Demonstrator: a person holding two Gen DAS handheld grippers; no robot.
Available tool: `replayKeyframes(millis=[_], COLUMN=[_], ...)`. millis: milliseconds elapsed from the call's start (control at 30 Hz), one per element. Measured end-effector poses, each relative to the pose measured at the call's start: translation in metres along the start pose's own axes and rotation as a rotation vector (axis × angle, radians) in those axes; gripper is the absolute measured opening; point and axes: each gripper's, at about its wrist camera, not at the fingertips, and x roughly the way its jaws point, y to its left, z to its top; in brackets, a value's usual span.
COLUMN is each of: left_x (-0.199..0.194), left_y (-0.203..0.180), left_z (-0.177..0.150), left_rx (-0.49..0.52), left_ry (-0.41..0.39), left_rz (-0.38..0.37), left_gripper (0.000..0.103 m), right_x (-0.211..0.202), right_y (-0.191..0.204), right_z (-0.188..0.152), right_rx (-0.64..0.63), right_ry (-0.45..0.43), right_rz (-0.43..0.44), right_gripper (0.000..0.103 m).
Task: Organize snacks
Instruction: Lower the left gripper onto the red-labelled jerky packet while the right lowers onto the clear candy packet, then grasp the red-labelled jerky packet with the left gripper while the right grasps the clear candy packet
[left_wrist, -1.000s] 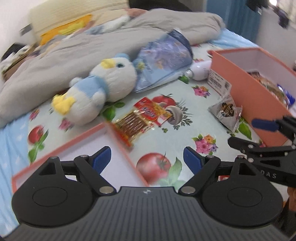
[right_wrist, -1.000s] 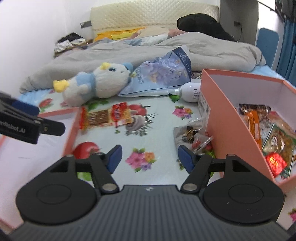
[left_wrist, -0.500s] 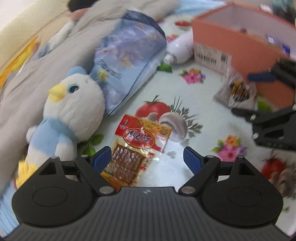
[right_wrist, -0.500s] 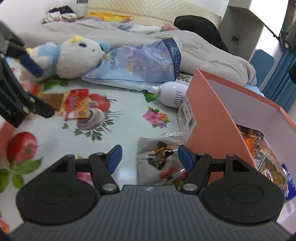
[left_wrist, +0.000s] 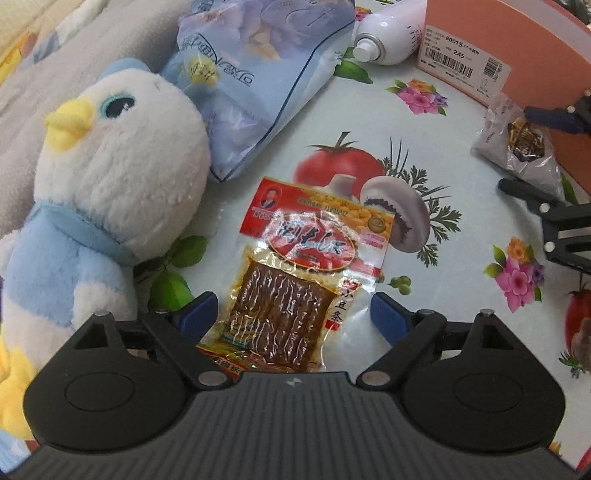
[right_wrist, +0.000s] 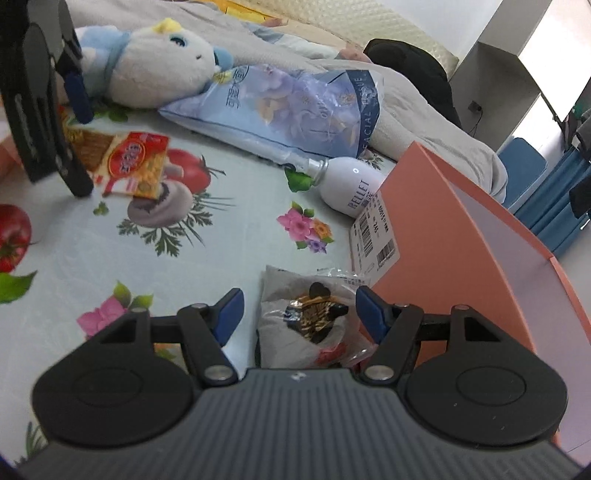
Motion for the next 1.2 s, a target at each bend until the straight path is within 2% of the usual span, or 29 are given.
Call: replayKeyframes(millis=[100,267,367,500,567,633,733,1067,1200], left_x=[0.003,0.004,0.004,-0.004,-0.007,-0.011,-0.016,-0.033,-0.040], left_y=[0.000,-0.005,-0.010,-0.022,-0.030,-0.041,-0.058,-0.118,-0.132], left_z=[0.000,0.004,0.004,-0.001,-0.004,-0.009,-0.016,-0.041,-0.050], left_rx=[-0.012,-0.060,-0.076,-0.104,-0.122,-0.130,-0.145,-0.213,-0.279], left_ry=[0.013,0.025,0.023,0.018,0.016,0.022,0.018,0.011,0.010], left_rz=[-0.046,-0.042,-0.038,-0.027,-0.025,-0.024,-0.023,-0.010,0.006], left_gripper=[0.098,0.099,0.092,0.080,0.073,0.070,0.064,0.062,0.062], right_x=[0.001,0.005,0.006,0.004,0.000,-0.005,-0.012,-0.039,-0.054], right_y=[-0.001,-0.006,-0.015,-0.020,-0.020,-0.020,-0.017,-0.018,-0.018], right_z=[0.000,0.002,0.001,-0.002,-0.007,-0.011,-0.016,-0.032,-0.038], right_rx=[0.019,0.064,0.130,0.141,0.152,0.158,0.136,0.090,0.080], right_ry=[0.005,0.028,0.060,0.073,0.075,0.077,0.076,0.056,0.050], right_rz=[0.011,0.056,0.147,0.215,0.243,0.274,0.307,0.377,0.402], right_gripper=[0.069,0.067,0.067,0.067,0.064,0.055,0.053,0.048,0.047])
